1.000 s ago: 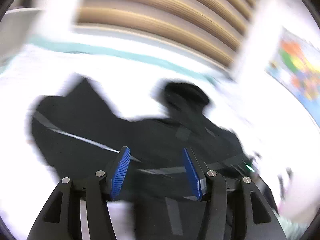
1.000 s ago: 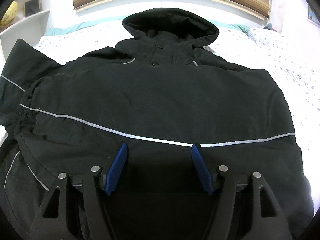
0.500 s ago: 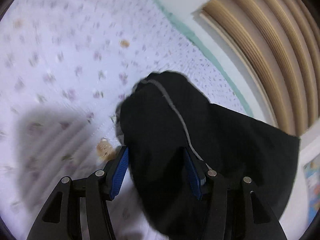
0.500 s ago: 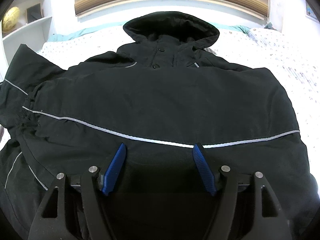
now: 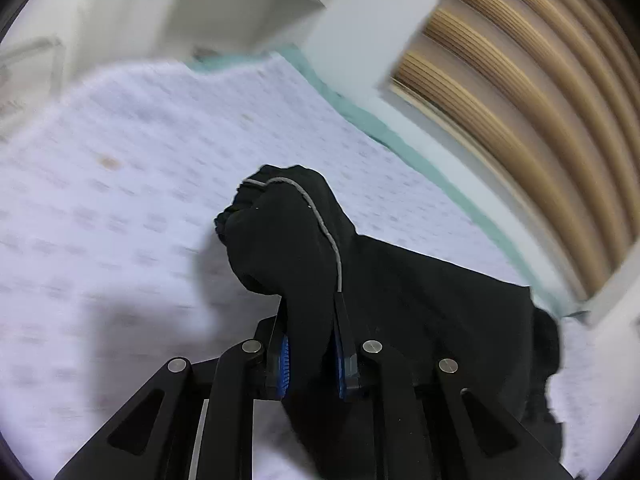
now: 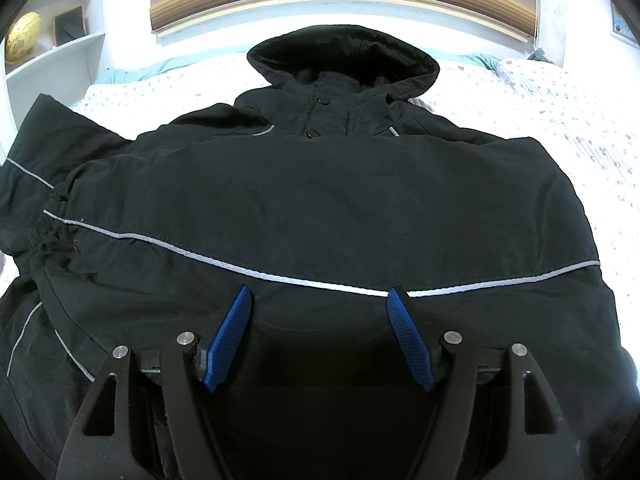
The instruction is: Fold large clothes
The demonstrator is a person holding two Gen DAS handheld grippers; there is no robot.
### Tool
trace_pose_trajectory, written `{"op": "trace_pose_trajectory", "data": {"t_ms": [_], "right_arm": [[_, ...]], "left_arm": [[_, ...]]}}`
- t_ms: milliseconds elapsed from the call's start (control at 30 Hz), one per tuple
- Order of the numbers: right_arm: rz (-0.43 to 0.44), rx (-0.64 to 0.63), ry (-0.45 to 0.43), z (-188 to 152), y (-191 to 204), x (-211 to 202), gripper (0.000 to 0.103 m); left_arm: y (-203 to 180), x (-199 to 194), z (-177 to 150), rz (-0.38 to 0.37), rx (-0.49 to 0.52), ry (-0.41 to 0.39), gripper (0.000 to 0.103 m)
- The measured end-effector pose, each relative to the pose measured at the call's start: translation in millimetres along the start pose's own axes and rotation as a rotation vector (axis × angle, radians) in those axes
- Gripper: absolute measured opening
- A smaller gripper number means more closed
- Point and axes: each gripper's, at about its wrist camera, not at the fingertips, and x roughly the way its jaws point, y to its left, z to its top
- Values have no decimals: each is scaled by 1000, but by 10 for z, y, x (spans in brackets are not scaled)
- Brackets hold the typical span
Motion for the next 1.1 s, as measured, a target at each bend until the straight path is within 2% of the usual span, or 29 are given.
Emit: {"op": "trace_pose_trajectory", "data": {"t_ms": [100, 167, 233, 267, 333, 367, 400, 433, 467, 567, 600, 633, 667, 767, 867, 967, 1000, 1100], "right_arm": [[-1, -1, 0, 2, 1, -1, 74], [-5, -3, 0, 4, 4, -5, 74], [-12, -6, -2, 4, 8, -12, 74], [-14, -7, -2, 5, 13, -13, 74], [-17, -9, -2, 4, 18, -13, 74], [-17, -9, -2, 5, 15, -13, 75], [-18, -9, -2, 5, 21, -12, 75], [-18, -10, -2, 5, 22, -12, 75], [-19, -10, -2, 6, 20, -11, 75], [-18, -10, -2, 6, 23, -12, 75], [-18, -10, -2, 6, 23, -11, 75], [-17, -9, -2, 6, 21, -10, 75], [-17, -9, -2, 5, 22, -10, 75], [-18, -10, -3, 4, 28, -10, 75], [-17, -9, -3, 5, 25, -10, 75], [-16, -8, -3, 6, 28, -10, 75], [-17, -9, -2, 7, 29, -10, 75], [-16, -8, -3, 7, 25, -13, 75]], "left_arm": [[250, -241, -71, 121, -55, 41, 17], [492, -205, -230, 184, -111, 127, 18], [634, -64, -375, 195, -106, 187, 22], [711, -27, -449, 180, -109, 196, 25], [852, -31, -503, 94, -152, 171, 33], [950, -57, -496, 16, -207, 157, 36], [1026, -69, -495, -42, -255, 152, 45], [1073, -52, -475, -76, -282, 152, 50], [1097, -37, -466, -109, -311, 155, 51], [1029, -21, -459, -70, -300, 155, 50], [946, -60, -463, -36, -267, 140, 44], [802, -80, -430, -12, -216, 118, 26], [668, -106, -403, -12, -169, 105, 20], [179, -334, -344, -45, -40, 44, 20], [-568, -696, -337, -141, 127, -1, 20], [-1339, -910, -418, -221, 279, 7, 20], [-1530, -930, -444, -233, 311, 13, 20], [-2144, -933, -593, -337, 373, 75, 20]]}}
